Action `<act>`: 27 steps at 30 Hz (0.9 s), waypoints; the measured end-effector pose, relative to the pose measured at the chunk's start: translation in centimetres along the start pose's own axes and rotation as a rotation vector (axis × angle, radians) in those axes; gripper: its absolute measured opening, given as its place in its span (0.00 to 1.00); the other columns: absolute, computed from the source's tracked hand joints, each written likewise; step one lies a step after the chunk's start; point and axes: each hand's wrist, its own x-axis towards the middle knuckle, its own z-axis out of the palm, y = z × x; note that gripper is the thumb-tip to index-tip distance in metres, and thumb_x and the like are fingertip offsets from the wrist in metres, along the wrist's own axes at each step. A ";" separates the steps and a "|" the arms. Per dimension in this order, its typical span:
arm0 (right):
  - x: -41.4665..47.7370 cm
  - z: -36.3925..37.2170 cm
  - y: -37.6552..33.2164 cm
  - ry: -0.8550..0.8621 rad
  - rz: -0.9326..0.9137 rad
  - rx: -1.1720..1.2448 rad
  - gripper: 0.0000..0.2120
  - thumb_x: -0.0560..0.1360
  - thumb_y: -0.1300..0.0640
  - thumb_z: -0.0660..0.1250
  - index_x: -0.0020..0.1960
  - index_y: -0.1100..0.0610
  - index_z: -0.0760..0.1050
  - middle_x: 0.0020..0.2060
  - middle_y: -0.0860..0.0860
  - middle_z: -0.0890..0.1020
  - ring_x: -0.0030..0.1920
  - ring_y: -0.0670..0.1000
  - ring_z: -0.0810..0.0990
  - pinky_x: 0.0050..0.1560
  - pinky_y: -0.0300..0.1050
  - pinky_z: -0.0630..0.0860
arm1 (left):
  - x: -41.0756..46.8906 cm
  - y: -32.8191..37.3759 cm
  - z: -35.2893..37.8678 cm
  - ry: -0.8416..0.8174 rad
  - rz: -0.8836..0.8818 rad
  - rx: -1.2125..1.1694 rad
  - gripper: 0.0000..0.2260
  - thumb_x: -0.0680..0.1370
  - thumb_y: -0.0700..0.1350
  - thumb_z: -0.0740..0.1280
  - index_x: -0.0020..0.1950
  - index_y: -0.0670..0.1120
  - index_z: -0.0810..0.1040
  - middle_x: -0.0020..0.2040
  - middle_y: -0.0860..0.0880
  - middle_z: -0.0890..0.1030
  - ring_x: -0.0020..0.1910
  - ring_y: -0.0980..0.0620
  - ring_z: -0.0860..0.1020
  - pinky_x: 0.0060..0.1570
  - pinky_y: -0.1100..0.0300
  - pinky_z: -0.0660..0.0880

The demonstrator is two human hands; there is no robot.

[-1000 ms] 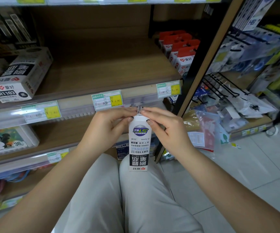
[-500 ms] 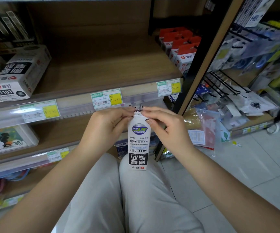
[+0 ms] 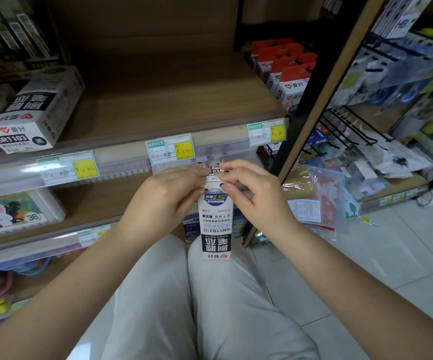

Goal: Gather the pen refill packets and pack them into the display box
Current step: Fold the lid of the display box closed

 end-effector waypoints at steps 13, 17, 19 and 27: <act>0.1 -0.8 -0.2 -0.070 0.046 -0.054 0.11 0.74 0.57 0.64 0.52 0.60 0.81 0.59 0.55 0.79 0.57 0.54 0.79 0.54 0.55 0.78 | 0.2 0.6 1.1 0.012 -0.053 -0.046 0.11 0.75 0.46 0.65 0.50 0.39 0.80 0.57 0.45 0.81 0.58 0.50 0.76 0.61 0.61 0.69; 0.5 -1.0 -1.2 -0.107 0.279 0.182 0.12 0.72 0.65 0.69 0.50 0.49 0.79 0.60 0.49 0.76 0.60 0.49 0.77 0.61 0.48 0.75 | 0.5 1.0 0.4 -0.045 -0.217 -0.166 0.08 0.74 0.46 0.70 0.50 0.44 0.77 0.61 0.56 0.75 0.62 0.54 0.75 0.60 0.63 0.69; 0.8 -1.0 -1.9 -0.122 0.345 0.244 0.19 0.70 0.68 0.70 0.48 0.44 0.75 0.57 0.47 0.78 0.57 0.48 0.78 0.60 0.46 0.75 | 0.9 1.4 0.0 -0.052 -0.297 -0.242 0.08 0.72 0.41 0.73 0.47 0.48 0.75 0.62 0.57 0.74 0.62 0.56 0.75 0.60 0.65 0.69; 2.2 -2.8 -5.5 -0.129 0.318 0.336 0.31 0.67 0.69 0.72 0.57 0.39 0.68 0.53 0.44 0.75 0.53 0.49 0.80 0.57 0.49 0.78 | 2.2 3.3 -2.2 -0.239 -0.286 -0.122 0.36 0.66 0.49 0.77 0.70 0.55 0.63 0.63 0.56 0.71 0.60 0.60 0.69 0.55 0.65 0.65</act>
